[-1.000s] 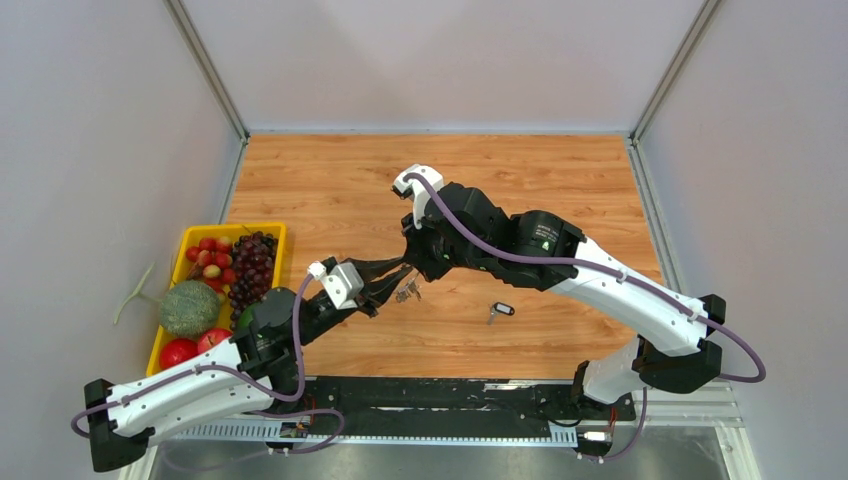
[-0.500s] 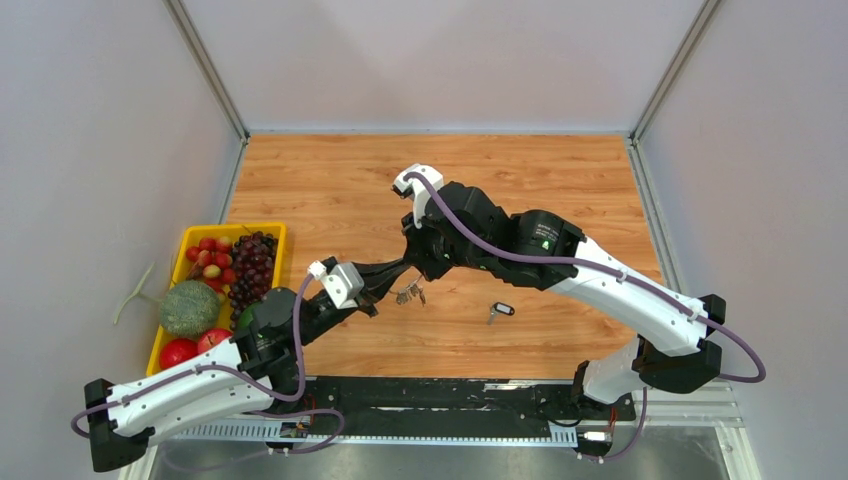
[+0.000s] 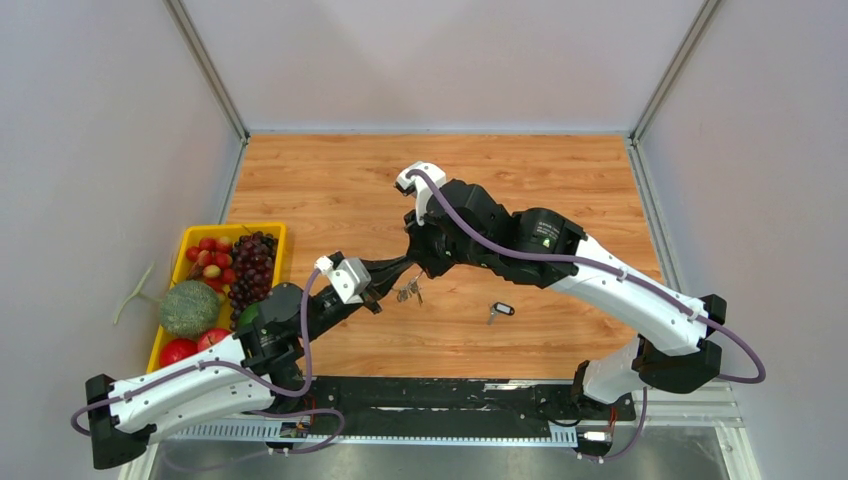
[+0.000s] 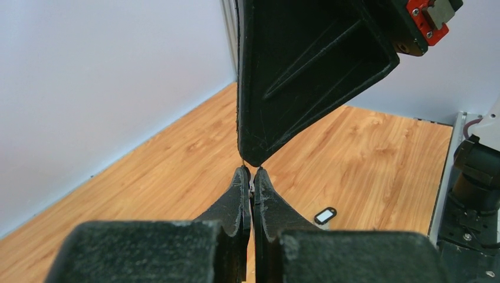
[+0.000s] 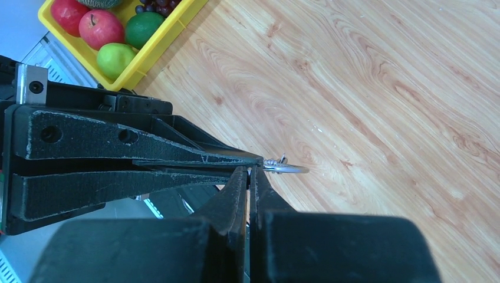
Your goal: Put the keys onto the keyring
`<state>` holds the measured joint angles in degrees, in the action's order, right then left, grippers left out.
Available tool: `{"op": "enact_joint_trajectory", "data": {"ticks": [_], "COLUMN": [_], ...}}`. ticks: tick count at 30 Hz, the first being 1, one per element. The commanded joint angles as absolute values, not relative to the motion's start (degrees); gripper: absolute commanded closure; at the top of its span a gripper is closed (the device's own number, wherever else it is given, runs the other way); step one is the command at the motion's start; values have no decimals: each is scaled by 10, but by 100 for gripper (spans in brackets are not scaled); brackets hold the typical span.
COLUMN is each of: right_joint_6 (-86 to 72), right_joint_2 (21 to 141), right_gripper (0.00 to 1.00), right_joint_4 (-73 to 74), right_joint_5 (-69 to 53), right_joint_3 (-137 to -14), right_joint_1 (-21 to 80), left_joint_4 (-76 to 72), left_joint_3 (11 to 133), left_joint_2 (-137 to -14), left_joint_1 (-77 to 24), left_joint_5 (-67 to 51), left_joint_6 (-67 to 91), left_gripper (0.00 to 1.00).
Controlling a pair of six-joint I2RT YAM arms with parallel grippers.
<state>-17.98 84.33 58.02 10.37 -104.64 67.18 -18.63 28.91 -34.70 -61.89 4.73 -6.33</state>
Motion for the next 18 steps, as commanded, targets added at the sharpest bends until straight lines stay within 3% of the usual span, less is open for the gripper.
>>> {"op": "enact_joint_trajectory", "data": {"ticks": [1,18], "right_joint_6": [-190,-192], "right_joint_2": [837,833], "right_gripper": [100,100], "right_joint_4": [524,511], "right_joint_5": [83,79], "right_joint_3": [-1059,-1050], "right_joint_1": [673,688], "left_joint_4": [-161,-168], "left_joint_3": [318,329], "left_joint_2": [-368,-388], "left_joint_1": [-622,-622], "left_joint_5": [49,165], "left_joint_6": [-52,-23], "left_gripper": [100,100]}}
